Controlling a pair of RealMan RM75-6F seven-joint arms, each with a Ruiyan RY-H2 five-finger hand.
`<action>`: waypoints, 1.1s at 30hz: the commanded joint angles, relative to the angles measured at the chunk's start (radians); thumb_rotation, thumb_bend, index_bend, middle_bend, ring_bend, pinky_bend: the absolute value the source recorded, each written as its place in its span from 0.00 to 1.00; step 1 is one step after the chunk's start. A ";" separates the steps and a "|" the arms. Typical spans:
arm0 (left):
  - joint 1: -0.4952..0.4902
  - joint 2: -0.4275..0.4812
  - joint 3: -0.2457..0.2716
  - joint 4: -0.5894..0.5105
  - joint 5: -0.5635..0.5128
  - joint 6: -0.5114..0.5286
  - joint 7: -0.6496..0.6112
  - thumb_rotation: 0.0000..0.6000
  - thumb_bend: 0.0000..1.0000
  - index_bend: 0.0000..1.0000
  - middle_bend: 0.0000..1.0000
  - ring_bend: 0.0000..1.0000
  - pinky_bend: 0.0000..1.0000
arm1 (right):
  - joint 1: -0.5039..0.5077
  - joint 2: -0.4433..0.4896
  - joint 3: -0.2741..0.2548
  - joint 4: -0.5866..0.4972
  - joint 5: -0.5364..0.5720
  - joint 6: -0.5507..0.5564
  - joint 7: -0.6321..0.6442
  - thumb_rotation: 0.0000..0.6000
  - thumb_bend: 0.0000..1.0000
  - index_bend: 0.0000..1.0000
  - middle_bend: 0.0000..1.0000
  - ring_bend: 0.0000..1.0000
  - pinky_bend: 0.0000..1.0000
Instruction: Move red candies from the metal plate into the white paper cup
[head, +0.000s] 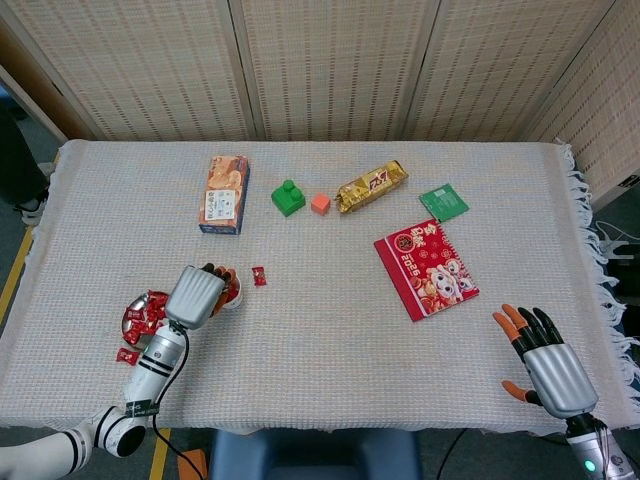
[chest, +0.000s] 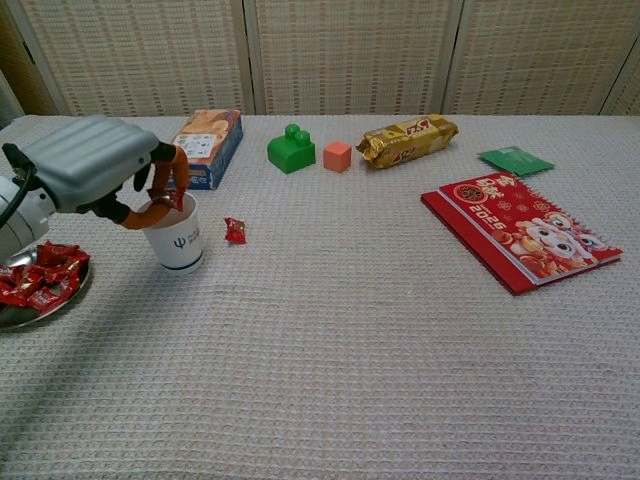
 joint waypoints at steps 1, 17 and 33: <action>-0.003 -0.001 0.008 0.004 -0.004 0.006 0.003 1.00 0.40 0.30 0.44 0.43 0.90 | 0.000 0.000 0.000 0.000 0.000 0.000 -0.001 1.00 0.05 0.00 0.00 0.00 0.00; 0.133 0.157 0.139 -0.146 0.018 0.152 -0.097 1.00 0.39 0.16 0.28 0.32 0.90 | -0.001 0.003 -0.003 0.000 -0.009 0.006 0.007 1.00 0.06 0.00 0.00 0.00 0.00; 0.341 0.210 0.289 0.014 0.009 0.248 -0.287 1.00 0.39 0.07 0.27 0.42 0.92 | 0.006 -0.005 -0.015 -0.005 -0.031 -0.007 -0.005 1.00 0.05 0.00 0.00 0.00 0.00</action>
